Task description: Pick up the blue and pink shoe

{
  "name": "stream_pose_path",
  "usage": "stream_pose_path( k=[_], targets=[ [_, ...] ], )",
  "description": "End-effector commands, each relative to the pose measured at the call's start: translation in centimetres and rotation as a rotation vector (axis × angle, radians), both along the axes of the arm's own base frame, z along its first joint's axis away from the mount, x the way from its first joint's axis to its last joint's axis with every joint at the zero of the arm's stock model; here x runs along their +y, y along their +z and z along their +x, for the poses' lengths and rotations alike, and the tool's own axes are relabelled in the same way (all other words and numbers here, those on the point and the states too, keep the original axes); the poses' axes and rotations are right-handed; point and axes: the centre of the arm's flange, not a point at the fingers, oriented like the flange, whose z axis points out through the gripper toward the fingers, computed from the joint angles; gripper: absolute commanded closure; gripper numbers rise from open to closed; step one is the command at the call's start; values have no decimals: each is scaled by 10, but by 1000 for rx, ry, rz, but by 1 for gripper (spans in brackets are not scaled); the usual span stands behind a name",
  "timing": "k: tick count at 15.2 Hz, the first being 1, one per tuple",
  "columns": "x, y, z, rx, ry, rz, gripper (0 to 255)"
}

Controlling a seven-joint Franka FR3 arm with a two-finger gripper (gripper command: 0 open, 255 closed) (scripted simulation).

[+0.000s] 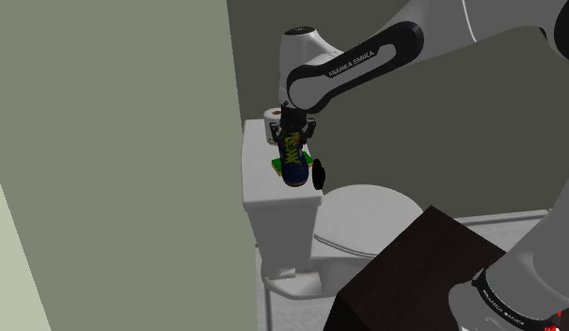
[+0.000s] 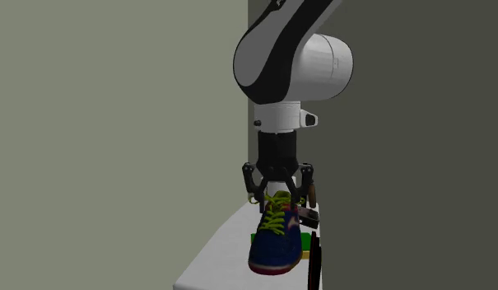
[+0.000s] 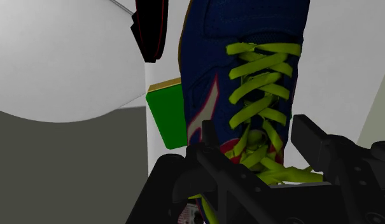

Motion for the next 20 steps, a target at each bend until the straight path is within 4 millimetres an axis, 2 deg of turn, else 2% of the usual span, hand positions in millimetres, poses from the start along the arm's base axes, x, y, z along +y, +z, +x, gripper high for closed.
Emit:
stream_pose_path(
  k=[1,3,18,20],
  targets=[
    [0,0,0,0,0,0,255],
    [-1,0,0,0,0,0,255],
    [-1,79,0,0,0,0,255],
    [-1,80,0,0,0,0,255]
  ],
)
